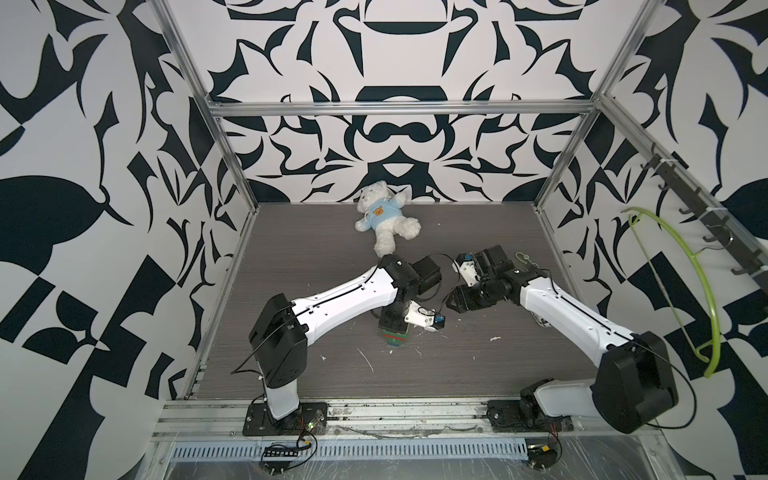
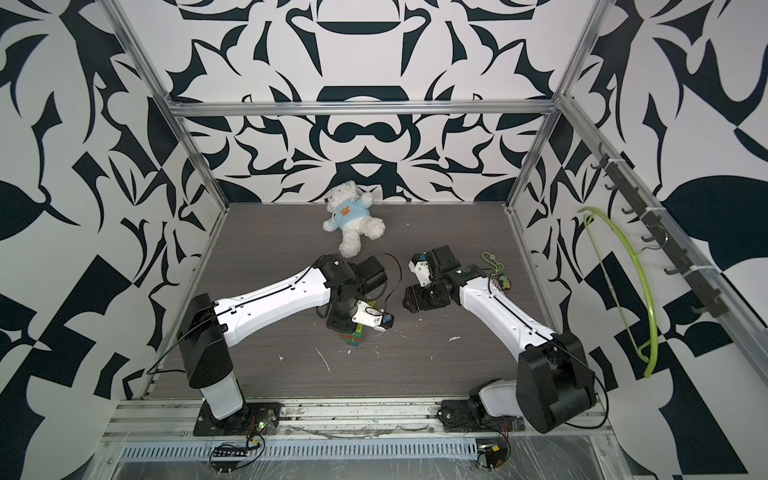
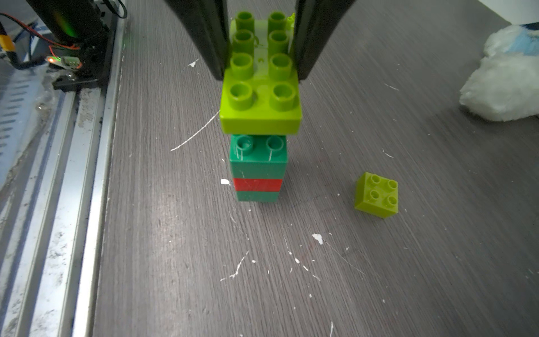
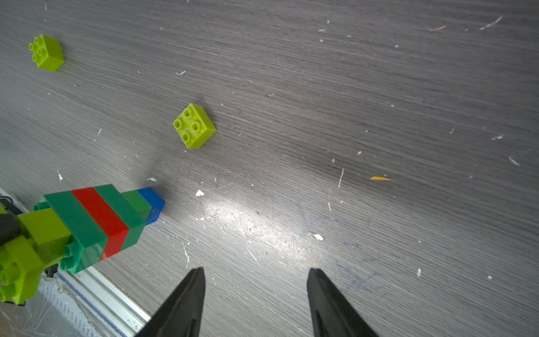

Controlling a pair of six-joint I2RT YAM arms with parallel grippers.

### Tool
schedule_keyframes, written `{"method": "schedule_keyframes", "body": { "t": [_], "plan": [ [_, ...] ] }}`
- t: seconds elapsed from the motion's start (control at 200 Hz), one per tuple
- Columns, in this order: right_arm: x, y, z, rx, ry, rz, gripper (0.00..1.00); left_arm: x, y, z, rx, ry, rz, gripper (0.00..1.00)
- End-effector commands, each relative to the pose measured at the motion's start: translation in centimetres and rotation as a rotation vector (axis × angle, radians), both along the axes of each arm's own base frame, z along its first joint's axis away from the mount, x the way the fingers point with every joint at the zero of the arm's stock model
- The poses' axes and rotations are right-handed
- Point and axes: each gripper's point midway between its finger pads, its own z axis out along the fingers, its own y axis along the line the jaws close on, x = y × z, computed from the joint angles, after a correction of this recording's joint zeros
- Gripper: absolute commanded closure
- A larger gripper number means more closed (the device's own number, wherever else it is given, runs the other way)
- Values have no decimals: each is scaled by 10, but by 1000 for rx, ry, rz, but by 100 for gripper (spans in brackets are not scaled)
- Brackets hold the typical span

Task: Assemble a carrot with lego
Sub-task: Assemble the lego brick with the lego brick.

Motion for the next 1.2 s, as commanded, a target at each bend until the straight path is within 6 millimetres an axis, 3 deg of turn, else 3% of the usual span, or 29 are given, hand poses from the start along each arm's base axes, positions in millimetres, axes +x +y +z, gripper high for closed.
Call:
{"method": "schedule_keyframes", "body": {
  "t": [0.0,0.575,1.195],
  "plan": [
    [0,4,2,8,-7,17,39,-19,45,-62,267,115,33,86],
    [1,3,4,5,-15,18,39,-10,1,-5,-16,144,51,77],
    [-1,3,2,4,-11,17,39,-6,-4,12,-83,97,20,61]
  ]
}}
